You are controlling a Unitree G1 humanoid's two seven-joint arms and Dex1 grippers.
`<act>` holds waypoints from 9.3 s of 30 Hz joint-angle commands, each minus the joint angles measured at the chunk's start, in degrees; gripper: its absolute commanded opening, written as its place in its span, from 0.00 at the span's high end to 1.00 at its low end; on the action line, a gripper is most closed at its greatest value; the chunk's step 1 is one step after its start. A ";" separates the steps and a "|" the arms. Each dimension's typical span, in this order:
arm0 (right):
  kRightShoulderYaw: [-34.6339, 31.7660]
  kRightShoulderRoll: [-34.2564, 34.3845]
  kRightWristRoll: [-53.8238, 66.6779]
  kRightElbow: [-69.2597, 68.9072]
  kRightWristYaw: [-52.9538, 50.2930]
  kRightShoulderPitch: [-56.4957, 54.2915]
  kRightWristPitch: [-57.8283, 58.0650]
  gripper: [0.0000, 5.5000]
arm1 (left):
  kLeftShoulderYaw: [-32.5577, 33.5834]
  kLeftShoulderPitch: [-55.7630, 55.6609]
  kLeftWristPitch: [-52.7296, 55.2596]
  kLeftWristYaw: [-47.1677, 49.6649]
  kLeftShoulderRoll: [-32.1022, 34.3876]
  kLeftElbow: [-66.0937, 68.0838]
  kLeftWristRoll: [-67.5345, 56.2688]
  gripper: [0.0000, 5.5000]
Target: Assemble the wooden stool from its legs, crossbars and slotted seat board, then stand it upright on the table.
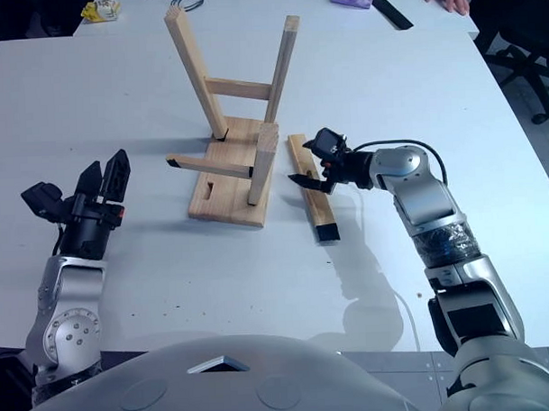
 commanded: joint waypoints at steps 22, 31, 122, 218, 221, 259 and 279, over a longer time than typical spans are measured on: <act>-8.96 25.18 -2.96 -26.17 -37.28 14.00 52.11 0.26 | 3.70 -17.70 18.23 29.24 7.78 -11.95 -4.47 0.28; -3.43 22.41 -4.64 -18.37 -37.69 12.89 43.35 0.26 | 3.05 -26.20 19.34 31.00 8.74 -12.25 -3.54 0.28; -17.52 8.42 86.31 -14.06 -13.42 -23.53 37.32 0.63 | -8.83 -42.72 14.25 8.75 22.24 -4.98 -69.83 0.54; -18.88 5.32 35.64 -5.41 -8.46 -24.49 19.85 0.20 | 18.86 -47.17 3.41 -14.87 36.80 3.80 -23.66 0.63; -13.46 8.92 32.78 -10.85 -12.82 -24.89 20.59 0.20 | 13.33 -48.65 2.83 -4.88 32.41 -2.86 -19.72 0.63; -2.85 16.27 17.54 -15.72 -21.20 -22.14 22.02 0.20 | -7.98 -32.64 7.60 4.85 19.65 -15.22 -7.85 0.63; -15.40 7.48 18.34 -9.97 -14.44 -23.44 20.04 0.20 | 16.10 -18.59 10.17 -43.93 45.28 10.34 -11.62 0.63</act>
